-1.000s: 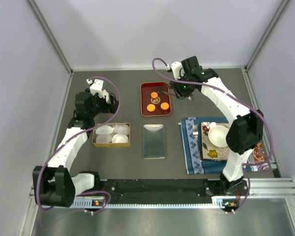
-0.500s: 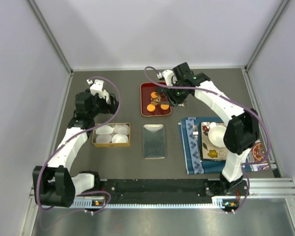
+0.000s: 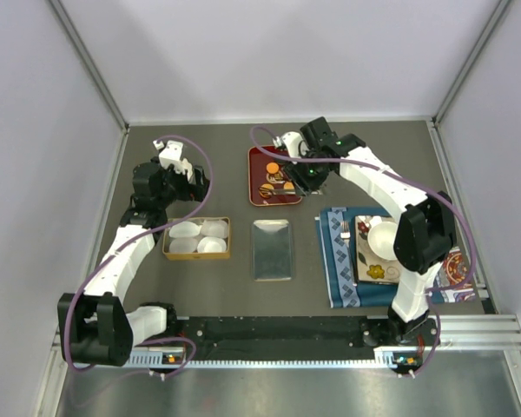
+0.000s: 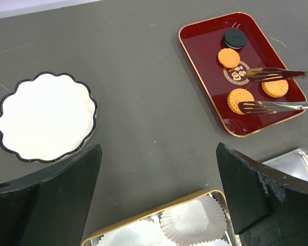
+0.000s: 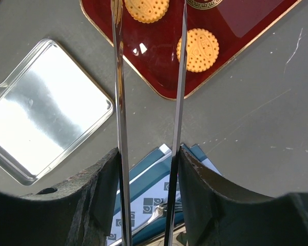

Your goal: Pack the cookies

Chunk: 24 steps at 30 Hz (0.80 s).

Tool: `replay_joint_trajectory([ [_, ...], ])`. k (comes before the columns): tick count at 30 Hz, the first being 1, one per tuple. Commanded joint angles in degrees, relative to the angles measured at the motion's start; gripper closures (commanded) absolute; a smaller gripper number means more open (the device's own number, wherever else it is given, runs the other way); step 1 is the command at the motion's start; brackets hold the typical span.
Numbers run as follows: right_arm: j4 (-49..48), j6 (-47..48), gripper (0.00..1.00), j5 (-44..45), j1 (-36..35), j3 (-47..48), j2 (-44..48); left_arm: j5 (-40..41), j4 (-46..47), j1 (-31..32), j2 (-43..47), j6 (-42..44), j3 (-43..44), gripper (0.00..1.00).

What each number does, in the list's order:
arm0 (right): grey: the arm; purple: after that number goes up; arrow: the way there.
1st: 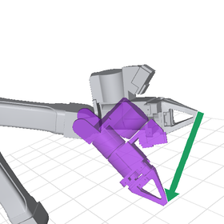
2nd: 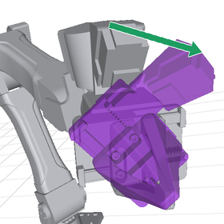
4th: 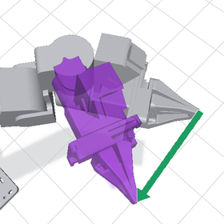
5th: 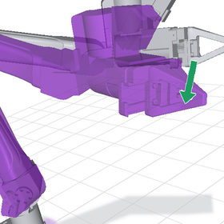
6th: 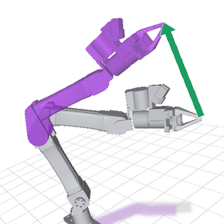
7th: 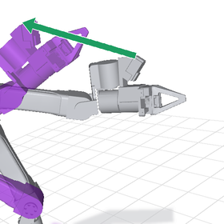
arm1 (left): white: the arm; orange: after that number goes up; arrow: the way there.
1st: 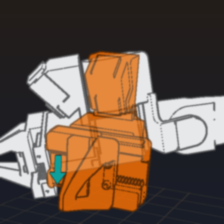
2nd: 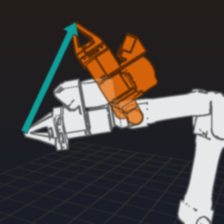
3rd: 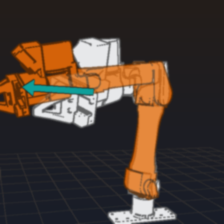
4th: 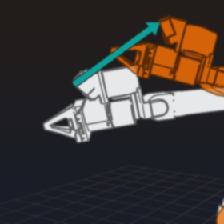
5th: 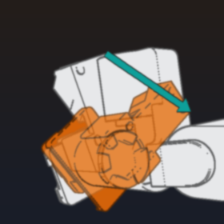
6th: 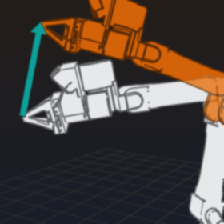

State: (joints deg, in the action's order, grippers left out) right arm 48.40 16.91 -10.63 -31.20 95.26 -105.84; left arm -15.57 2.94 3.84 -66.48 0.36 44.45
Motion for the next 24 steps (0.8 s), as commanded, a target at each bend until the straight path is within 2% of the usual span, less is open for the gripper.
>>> replay_joint_trajectory([
  [1,-1.9,0.0,0.52,-0.8,-1.4,0.6,1.3,-0.1,2.0,-0.2,1.2,0.3,0.6,0.01],
  [24,-2.3,0.7,0.52,0.3,-1.8,2.5,-2.5,-0.1,2.2,-0.2,0.8,0.5,0.3,0.01],
])
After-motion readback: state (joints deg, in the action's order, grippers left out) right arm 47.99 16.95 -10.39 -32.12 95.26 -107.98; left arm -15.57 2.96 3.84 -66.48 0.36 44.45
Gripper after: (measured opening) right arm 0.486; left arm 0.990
